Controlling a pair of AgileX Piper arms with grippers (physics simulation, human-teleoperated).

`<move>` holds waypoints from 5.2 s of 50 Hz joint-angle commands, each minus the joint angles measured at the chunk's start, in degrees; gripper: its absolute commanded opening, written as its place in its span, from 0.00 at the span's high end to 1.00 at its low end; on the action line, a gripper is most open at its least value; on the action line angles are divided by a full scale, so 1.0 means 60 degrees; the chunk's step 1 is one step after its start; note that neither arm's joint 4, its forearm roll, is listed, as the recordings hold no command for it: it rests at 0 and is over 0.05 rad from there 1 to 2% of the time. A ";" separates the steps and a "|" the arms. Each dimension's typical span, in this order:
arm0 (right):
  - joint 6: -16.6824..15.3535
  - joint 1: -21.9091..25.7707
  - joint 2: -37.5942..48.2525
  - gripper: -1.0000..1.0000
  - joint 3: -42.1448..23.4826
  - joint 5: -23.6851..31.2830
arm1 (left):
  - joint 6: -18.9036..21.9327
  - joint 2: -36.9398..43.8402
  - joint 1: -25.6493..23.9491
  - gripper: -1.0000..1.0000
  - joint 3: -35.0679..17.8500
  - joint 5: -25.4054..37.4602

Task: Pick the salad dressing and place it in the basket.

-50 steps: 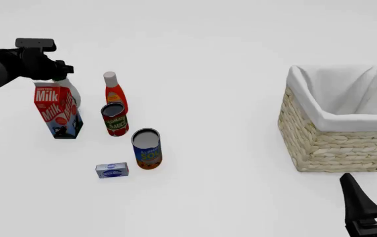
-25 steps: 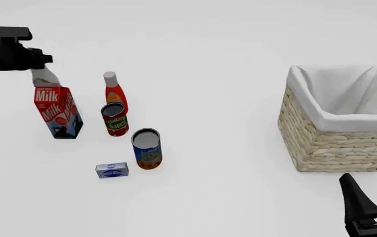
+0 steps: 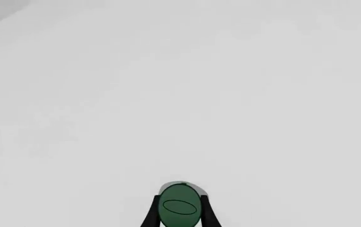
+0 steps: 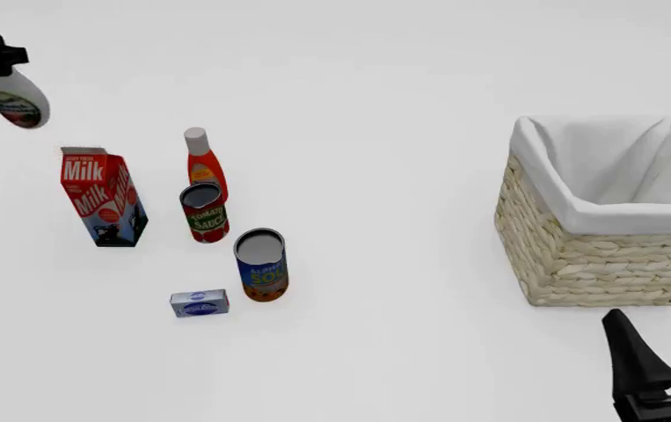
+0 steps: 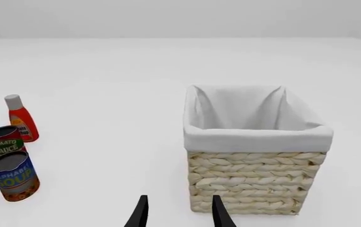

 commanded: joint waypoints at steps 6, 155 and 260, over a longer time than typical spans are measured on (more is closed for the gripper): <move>0.0039 0.0071 0.0000 0.00 0.0000 -0.0012 | 0.0027 -0.0920 -0.0463 1.00 -0.0494 0.0425; 0.0089 -0.0078 -0.0002 0.00 0.0000 -0.0249 | -0.0947 -0.2683 -1.1049 1.00 0.5509 -0.3237; -0.2967 0.4200 0.6638 0.00 -0.5956 0.1349 | -0.0742 -0.3227 -1.1608 1.00 0.5997 -0.3330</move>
